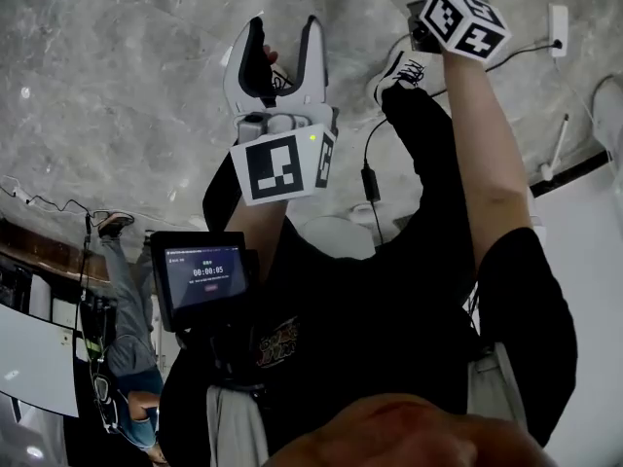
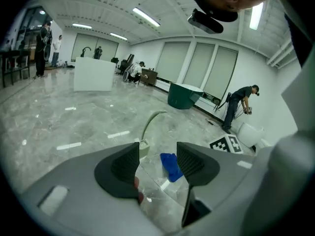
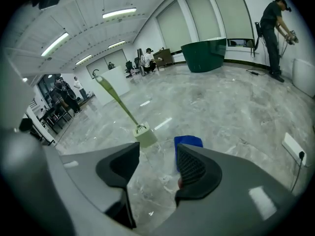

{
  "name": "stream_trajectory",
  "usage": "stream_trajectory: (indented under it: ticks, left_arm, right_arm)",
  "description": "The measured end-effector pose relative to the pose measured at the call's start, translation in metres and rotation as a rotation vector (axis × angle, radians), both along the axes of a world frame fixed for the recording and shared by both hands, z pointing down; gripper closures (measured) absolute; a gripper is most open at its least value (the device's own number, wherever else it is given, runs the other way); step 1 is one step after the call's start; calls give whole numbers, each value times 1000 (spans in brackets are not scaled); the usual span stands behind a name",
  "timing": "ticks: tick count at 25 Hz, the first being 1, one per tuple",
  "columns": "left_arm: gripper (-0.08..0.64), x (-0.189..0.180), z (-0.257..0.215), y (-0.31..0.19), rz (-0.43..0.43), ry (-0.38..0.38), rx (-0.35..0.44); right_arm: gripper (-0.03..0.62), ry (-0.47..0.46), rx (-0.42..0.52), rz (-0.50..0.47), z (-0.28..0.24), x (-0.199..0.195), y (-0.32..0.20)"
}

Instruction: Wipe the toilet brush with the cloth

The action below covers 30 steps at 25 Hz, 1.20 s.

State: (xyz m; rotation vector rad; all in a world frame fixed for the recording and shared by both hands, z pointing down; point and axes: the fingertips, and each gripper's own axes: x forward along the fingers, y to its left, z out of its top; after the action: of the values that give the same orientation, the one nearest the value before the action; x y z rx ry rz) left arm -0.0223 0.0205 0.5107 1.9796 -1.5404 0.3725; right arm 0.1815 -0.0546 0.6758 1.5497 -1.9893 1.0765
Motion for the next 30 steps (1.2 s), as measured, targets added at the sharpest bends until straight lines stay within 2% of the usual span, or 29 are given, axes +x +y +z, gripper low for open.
stream_trajectory:
  ticks: [3, 4, 8, 10, 12, 14, 16, 18, 22, 25, 27, 30]
  left_arm:
    - [321, -10, 20, -4, -17, 74, -31]
    - [321, -13, 22, -10, -10, 80, -18]
    - [322, -29, 24, -45, 19, 12, 148]
    - [322, -32, 30, -55, 39, -39, 197]
    - [322, -26, 32, -59, 52, -34, 210]
    - [322, -17, 32, -62, 48, 34, 176]
    - [322, -13, 30, -67, 44, 63, 167]
    - [322, -11, 26, -75, 48, 44, 189]
    - [322, -8, 35, -84, 62, 17, 168]
    - [322, -7, 46, -91, 68, 15, 162]
    - [322, -9, 51, -97, 62, 17, 160]
    - [322, -11, 54, -104, 46, 29, 150]
  right_arm:
    - [360, 38, 11, -13, 53, 5, -20]
    - [360, 61, 12, -14, 72, 9, -28]
    - [365, 113, -7, 48, 150, 29, -65]
    - [365, 118, -27, 91, 178, 37, -77]
    - [358, 148, -56, 115, 194, 49, -78]
    - [351, 183, -87, 116, 205, 56, -73]
    - [348, 201, -107, 92, 216, 54, -69]
    - [347, 219, -120, 63, 226, 50, -68]
    - [363, 269, -141, 27, 242, 48, -73]
    - [436, 295, -157, 46, 240, 42, -79]
    - [464, 313, -115, 49, 224, 29, -90]
    - [469, 306, 13, -15, 188, -8, -118]
